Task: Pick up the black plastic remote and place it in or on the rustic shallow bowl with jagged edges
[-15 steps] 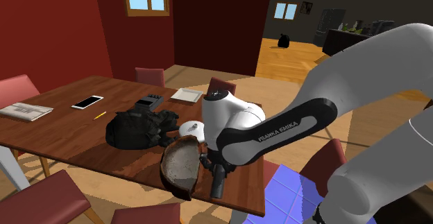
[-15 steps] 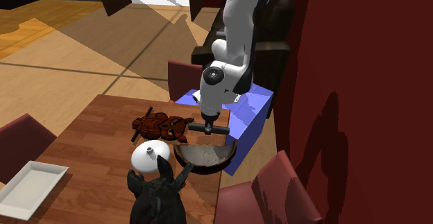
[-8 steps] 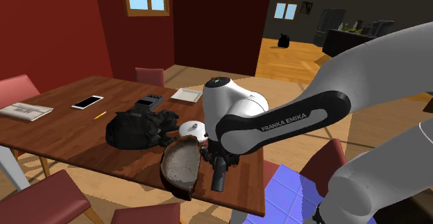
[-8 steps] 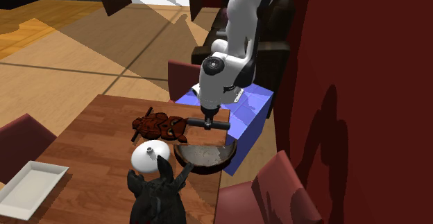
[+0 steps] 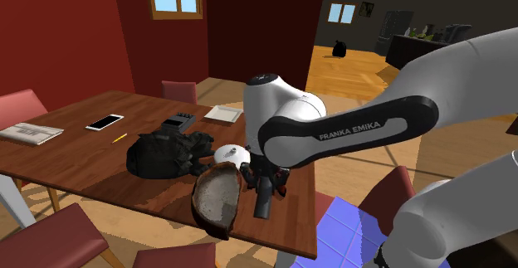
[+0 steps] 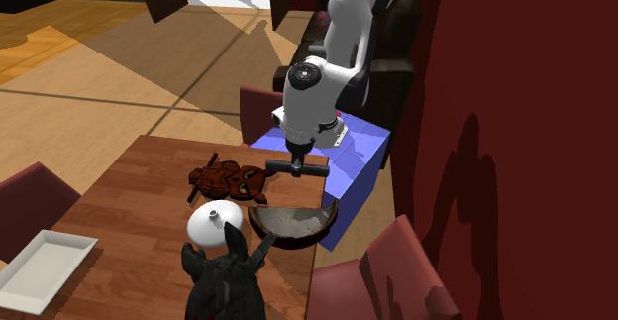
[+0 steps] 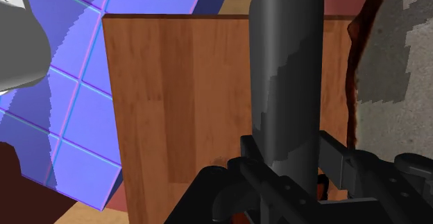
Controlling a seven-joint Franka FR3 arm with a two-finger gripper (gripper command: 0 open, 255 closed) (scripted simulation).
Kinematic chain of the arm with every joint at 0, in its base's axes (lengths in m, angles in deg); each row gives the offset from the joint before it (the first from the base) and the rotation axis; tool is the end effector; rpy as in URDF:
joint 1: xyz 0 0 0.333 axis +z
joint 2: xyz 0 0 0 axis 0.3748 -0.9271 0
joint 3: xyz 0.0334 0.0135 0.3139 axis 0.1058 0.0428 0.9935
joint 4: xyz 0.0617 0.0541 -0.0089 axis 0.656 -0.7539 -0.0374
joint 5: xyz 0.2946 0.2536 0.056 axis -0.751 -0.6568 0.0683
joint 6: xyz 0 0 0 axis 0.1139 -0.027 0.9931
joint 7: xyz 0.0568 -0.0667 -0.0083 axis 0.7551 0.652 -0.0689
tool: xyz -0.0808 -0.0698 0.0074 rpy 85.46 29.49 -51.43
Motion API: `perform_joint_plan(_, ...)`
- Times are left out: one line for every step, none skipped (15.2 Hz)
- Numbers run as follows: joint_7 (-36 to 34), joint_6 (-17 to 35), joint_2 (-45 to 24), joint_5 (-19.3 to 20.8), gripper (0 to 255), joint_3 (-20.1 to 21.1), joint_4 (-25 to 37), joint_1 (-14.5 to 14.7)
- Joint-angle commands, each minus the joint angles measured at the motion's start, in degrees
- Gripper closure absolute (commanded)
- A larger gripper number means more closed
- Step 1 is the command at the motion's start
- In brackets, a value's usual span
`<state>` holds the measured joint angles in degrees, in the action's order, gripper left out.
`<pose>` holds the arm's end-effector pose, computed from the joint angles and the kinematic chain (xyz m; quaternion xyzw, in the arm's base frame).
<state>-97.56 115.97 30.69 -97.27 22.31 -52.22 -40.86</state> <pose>0.3888 0.1761 0.4088 0.8672 -0.4929 0.0105 0.0698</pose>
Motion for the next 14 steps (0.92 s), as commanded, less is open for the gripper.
perform_joint_plan(0.4,-1.7,0.8,-0.1,255,-0.6,1.0,0.2)
perform_joint_plan(0.5,-2.6,1.1,-0.2,255,-0.9,1.5,0.2)
perform_joint_plan(0.7,-3.4,1.5,-0.2,255,-1.1,2.0,0.3)
perform_joint_plan(0.8,-4.2,1.8,-0.2,255,-1.4,2.6,0.3)
perform_joint_plan(1.0,-5.1,2.1,-0.2,255,-1.7,3.1,0.4)
perform_joint_plan(1.1,-5.9,2.3,-0.2,255,-1.9,3.7,0.4)
perform_joint_plan(1.2,-6.7,2.6,-0.2,255,-2.2,4.3,0.4)
perform_joint_plan(1.3,-7.5,2.8,-0.2,255,-2.4,4.9,0.4)
perform_joint_plan(1.4,-8.3,3.0,-0.1,255,-2.6,5.5,0.4)
perform_joint_plan(1.5,-9.1,3.3,-0.1,255,-2.9,6.1,0.5)
perform_joint_plan(1.6,-9.9,3.4,-0.1,255,-3.1,6.7,0.5)
perform_joint_plan(1.7,-10.7,3.6,0.0,255,-3.3,7.3,0.5)
perform_joint_plan(1.8,-11.2,3.7,0.0,255,-3.4,7.7,0.5)
perform_joint_plan(0.5,-10.6,1.1,1.0,255,-2.1,9.7,-0.4)
